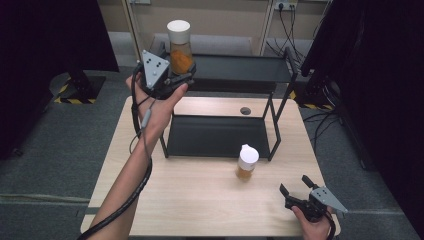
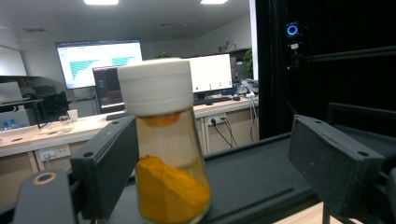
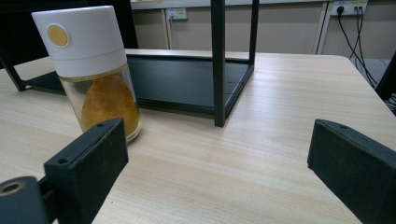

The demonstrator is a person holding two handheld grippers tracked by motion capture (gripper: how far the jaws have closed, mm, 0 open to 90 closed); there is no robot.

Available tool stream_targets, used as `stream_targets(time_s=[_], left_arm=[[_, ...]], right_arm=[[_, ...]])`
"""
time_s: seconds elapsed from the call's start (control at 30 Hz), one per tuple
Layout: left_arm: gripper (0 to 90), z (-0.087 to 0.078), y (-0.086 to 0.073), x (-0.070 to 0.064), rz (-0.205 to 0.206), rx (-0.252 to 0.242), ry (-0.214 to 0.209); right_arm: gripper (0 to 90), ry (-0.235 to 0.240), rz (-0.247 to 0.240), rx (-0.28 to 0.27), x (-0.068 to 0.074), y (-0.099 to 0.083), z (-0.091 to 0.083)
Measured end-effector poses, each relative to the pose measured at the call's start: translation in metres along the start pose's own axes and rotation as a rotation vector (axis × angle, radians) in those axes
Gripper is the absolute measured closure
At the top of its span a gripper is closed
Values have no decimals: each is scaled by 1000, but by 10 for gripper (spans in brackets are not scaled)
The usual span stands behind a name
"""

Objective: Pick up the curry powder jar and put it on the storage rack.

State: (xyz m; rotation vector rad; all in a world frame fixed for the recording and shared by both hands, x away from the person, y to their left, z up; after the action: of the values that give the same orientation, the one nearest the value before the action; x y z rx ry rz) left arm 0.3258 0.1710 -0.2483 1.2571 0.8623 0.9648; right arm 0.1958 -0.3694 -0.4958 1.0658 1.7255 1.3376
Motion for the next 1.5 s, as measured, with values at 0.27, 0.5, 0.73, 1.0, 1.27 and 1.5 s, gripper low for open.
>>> stream_targets(time_s=[0.27, 0.5, 0.73, 1.0, 1.27, 1.5], left_arm=[[162, -16, -18, -7, 11, 19, -20], [162, -30, -39, -12, 19, 28, -34], [160, -36, -57, -14, 2, 56, -48], [158, -42, -79, -14, -16, 83, -55], [158, -50, -105, -18, -22, 114, -64], [156, -61, -127, -22, -23, 140, -76]], right_arm=[[55, 0, 2, -3, 0, 0, 0], [54, -1, -1, -2, 0, 0, 0], [54, -1, -1, -2, 0, 0, 0], [54, -1, 0, -2, 0, 0, 0], [54, -1, -1, -3, 0, -1, 0], [53, -1, -2, -4, 0, -1, 0]])
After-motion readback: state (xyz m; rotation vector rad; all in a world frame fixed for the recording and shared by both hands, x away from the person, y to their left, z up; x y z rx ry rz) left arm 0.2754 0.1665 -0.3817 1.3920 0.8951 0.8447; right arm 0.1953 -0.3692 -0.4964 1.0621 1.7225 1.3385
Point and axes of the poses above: each handheld gripper's, and its own axes: z roughly forward along the jaws, y roughly out of its top, x roughly to its left, the point moved 2 cm from there along z, roughly forward along the jaws, and after that the axes turned 6 degrees about -z, right-handed, at the moved point
